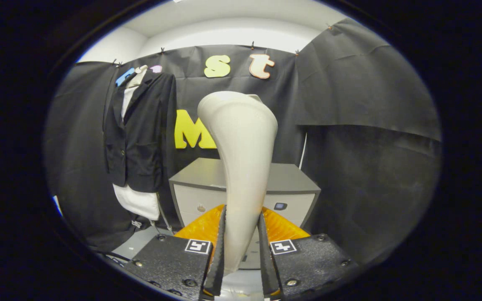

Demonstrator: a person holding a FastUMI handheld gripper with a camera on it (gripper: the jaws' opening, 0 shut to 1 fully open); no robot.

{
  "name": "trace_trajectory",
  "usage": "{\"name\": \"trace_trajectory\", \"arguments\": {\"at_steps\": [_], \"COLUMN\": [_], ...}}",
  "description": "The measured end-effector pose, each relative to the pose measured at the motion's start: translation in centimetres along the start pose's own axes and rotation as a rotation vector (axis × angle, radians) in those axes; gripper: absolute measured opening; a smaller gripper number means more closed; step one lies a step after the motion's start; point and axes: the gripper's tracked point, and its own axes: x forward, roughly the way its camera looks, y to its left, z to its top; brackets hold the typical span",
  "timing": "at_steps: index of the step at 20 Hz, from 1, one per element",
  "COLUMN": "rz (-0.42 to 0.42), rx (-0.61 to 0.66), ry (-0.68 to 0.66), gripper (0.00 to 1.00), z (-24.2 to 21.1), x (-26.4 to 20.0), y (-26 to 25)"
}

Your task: Iron the clothes twice with a garment steamer, once on the left side and once on the right side.

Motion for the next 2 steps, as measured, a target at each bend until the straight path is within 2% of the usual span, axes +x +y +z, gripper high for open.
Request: {"name": "trace_trajectory", "arguments": {"at_steps": [2], "rz": [-0.003], "rx": [-0.002], "ry": [0.031], "gripper": [0.39], "z": [-1.37], "x": [0.27], "y": [-1.1]}}
